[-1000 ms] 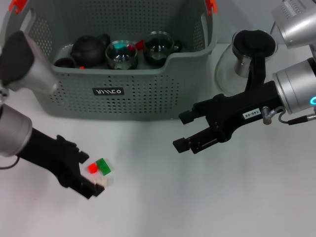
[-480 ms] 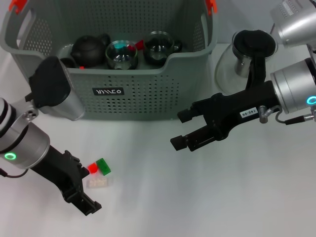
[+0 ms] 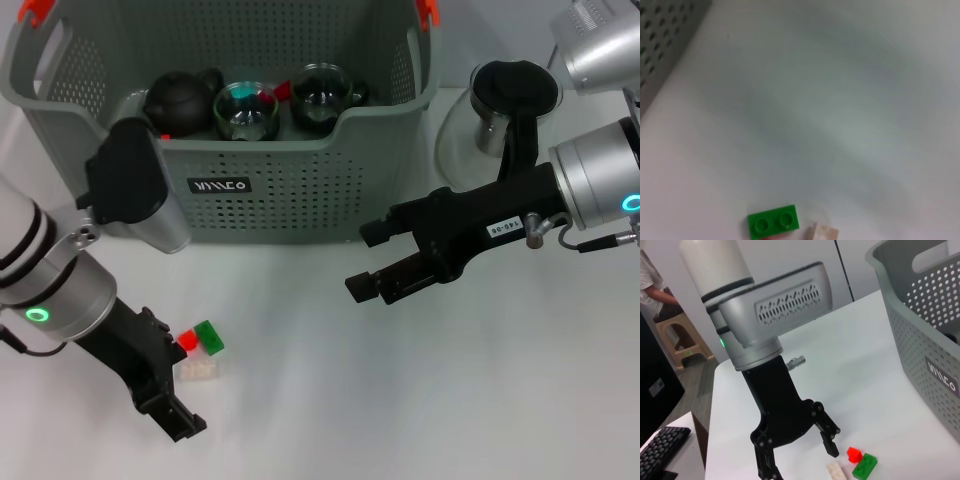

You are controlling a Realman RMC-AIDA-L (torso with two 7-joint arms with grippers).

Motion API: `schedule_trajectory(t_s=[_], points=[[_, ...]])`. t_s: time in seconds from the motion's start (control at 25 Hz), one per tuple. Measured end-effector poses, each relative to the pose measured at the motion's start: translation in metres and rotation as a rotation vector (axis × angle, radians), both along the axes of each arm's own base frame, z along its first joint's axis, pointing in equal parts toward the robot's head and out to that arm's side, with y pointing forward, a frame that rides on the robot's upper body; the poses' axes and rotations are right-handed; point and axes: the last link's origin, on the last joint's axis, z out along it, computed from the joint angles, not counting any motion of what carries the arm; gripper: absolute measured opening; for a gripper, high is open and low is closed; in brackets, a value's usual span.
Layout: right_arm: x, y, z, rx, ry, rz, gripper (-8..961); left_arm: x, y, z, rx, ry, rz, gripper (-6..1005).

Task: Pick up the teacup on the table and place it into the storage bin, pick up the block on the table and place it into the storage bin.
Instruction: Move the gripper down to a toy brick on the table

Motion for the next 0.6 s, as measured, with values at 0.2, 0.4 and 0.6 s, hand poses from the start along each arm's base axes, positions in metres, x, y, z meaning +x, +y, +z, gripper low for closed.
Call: schedule_trajectory(t_s=[0.2, 0.4, 0.6], points=[[-0.0003, 0.0011, 0.0015, 0.000, -0.003, -0.006, 944, 0.0036, 0.0024, -0.0036, -0.023, 0.001, -0.014, 964], [0.0006, 0.0016, 0.0029, 0.003, -0.005, -0.008, 944, 0.0026, 0.0059, -0.0063, -0.023, 0.004, -0.010, 964], [0.0025, 0.0015, 0.0038, 0.005, -0.006, -0.013, 944, 0.0025, 0.0084, -0.0057, -0.016, 0.006, -0.018, 964]])
